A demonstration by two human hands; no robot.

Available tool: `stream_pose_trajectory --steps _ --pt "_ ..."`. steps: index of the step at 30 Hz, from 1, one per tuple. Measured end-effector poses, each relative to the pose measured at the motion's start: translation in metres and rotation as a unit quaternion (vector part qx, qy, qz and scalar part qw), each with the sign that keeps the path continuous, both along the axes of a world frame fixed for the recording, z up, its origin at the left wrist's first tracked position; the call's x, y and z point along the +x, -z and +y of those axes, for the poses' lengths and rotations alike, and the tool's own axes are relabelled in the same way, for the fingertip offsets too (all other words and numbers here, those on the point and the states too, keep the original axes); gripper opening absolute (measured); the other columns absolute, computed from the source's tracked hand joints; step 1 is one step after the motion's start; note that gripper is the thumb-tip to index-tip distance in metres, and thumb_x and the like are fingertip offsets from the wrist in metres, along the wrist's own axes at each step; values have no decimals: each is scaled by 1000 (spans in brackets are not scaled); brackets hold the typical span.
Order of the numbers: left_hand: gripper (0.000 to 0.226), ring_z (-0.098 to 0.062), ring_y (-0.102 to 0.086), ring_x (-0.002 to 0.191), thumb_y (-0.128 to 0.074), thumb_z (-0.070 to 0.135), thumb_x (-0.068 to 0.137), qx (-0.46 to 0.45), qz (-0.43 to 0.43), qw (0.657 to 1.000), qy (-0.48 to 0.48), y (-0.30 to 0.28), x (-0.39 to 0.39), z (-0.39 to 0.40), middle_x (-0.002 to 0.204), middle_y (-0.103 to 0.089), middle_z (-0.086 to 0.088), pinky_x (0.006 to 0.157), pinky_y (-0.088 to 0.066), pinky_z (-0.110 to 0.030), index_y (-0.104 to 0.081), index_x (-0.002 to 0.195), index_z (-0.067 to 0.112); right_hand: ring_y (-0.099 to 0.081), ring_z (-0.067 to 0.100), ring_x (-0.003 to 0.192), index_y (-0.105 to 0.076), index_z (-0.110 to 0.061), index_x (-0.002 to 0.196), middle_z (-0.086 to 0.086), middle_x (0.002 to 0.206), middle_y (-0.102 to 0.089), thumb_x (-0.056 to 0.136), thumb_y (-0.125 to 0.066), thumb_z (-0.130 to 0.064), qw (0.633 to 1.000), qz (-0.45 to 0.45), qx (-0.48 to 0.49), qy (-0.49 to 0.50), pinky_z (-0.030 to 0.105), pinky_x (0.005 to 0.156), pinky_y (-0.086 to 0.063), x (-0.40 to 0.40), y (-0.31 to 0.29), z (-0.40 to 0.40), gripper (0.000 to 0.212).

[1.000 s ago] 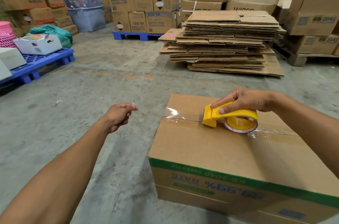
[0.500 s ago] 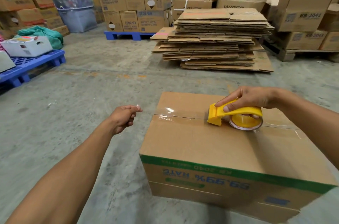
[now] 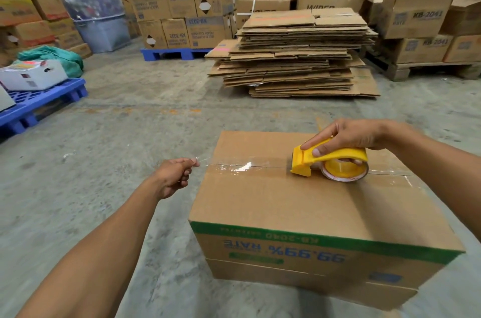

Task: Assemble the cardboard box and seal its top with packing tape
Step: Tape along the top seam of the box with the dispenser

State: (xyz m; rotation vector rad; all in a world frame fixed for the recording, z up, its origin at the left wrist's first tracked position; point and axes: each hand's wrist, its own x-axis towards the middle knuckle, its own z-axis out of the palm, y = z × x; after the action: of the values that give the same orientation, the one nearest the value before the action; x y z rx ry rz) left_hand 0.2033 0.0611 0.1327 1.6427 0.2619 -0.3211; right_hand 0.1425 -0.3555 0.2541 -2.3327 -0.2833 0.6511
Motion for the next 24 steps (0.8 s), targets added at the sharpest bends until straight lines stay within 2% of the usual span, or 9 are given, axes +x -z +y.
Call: stream_pose_trajectory --steps 6,10,13,16,18,20,22,24 --pt "17 -9 -26 50 -54 25 99 -50 52 997 7 23 -4 -9 59 -33 2 41 -28 -18 -61 93 11 -64 14 108 -74 -46 108 -16 115 -70 36 -80 -76 1000 -1 -5 -1 29 85 -56 0 0 3 78" --pt "17 -8 -29 47 -51 28 100 -75 59 995 17 34 -7 -12 61 -36 3 42 -29 -18 -61 104 14 -64 13 106 -74 -46 106 -15 116 -69 32 -80 -78 1000 -2 -12 2 25 80 -55 1 0 5 80" --pt "24 -10 -32 50 -51 30 99 -11 27 999 20 29 -13 -13 63 -43 1 45 -31 -21 -65 103 12 -64 16 107 -74 -47 106 -14 117 -68 32 -79 -78 1000 0 -17 6 31 85 -57 2 1 5 80" --pt "21 -14 -34 53 -53 32 98 78 -20 997 21 20 -17 -11 61 -43 -3 46 -32 -23 -70 94 19 -65 15 105 -75 -47 104 -15 116 -68 33 -80 -77 1000 -1 -16 7 23 75 -56 2 1 6 78" --pt "20 -15 -36 56 -55 34 97 103 -36 993 34 18 -17 -5 64 -43 -5 50 -33 -25 -72 94 25 -65 14 104 -75 -46 104 -14 119 -67 44 -83 -69 1000 3 -15 16 22 74 -55 2 1 7 65" --pt "21 -15 -39 59 -54 35 97 115 -27 992 44 15 -15 1 72 -46 -6 52 -37 -26 -70 106 24 -64 14 105 -75 -46 103 -13 122 -66 48 -83 -66 1000 3 -19 22 23 76 -54 2 1 7 59" --pt "26 -16 -47 61 -49 33 100 129 9 991 45 13 -15 7 80 -52 -8 55 -43 -28 -56 122 22 -63 14 105 -76 -45 104 -13 122 -66 53 -84 -63 999 9 -26 29 23 76 -54 1 0 9 54" --pt "38 -20 -58 74 -42 34 102 152 42 987 26 11 -17 13 101 -58 -11 65 -49 -31 -44 135 16 -63 14 105 -76 -42 105 -12 122 -66 60 -83 -56 999 14 -21 36 23 76 -54 0 -1 12 48"
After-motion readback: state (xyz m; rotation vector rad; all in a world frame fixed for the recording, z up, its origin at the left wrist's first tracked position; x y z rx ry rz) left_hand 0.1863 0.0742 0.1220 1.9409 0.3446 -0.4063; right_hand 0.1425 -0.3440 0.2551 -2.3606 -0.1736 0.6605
